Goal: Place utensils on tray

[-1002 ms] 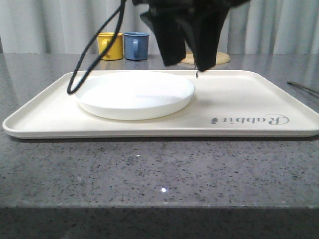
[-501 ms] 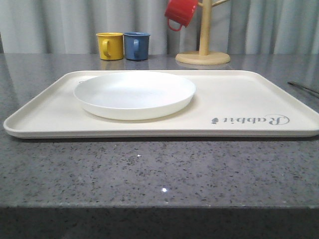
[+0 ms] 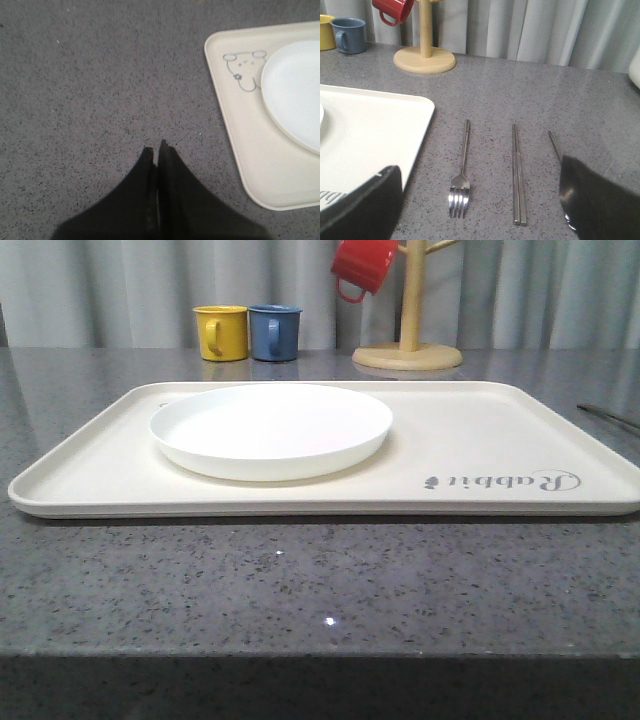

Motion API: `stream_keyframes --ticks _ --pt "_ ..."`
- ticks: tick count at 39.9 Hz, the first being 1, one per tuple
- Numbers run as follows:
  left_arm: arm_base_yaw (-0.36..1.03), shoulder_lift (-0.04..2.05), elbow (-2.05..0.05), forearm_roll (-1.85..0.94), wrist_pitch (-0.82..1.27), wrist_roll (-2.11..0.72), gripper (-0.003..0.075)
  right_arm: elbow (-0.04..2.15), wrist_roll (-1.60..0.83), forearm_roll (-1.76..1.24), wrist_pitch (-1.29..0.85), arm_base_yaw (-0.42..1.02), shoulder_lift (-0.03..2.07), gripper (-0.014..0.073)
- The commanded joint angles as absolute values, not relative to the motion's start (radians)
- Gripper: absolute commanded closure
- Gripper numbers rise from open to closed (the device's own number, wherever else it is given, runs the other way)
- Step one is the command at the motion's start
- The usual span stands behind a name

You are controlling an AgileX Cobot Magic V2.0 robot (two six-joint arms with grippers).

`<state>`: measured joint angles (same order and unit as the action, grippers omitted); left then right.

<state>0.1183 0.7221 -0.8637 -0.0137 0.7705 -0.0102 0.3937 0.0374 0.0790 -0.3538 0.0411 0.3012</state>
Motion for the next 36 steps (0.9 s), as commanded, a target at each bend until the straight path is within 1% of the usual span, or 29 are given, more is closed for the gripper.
stream_keyframes --ticks 1,9,13,17,36 --pt "0.116 0.541 -0.77 -0.03 0.596 0.0 0.0738 0.431 0.03 0.093 -0.267 0.035 0.318 -0.0062" --pt "0.116 0.134 -0.562 -0.032 0.54 0.0 0.0738 0.431 0.03 0.093 -0.267 0.035 0.318 -0.0062" --pt "0.116 0.016 -0.506 -0.032 0.542 0.0 0.0738 0.431 0.03 0.093 -0.267 0.035 0.318 -0.0062" --pt "0.116 -0.022 -0.488 -0.032 0.537 0.0 0.0738 0.431 0.03 0.093 -0.267 0.035 0.318 -0.0062" --pt "0.116 -0.022 -0.464 -0.032 0.537 0.0 0.0738 0.431 0.03 0.093 -0.267 0.035 0.318 -0.0062"
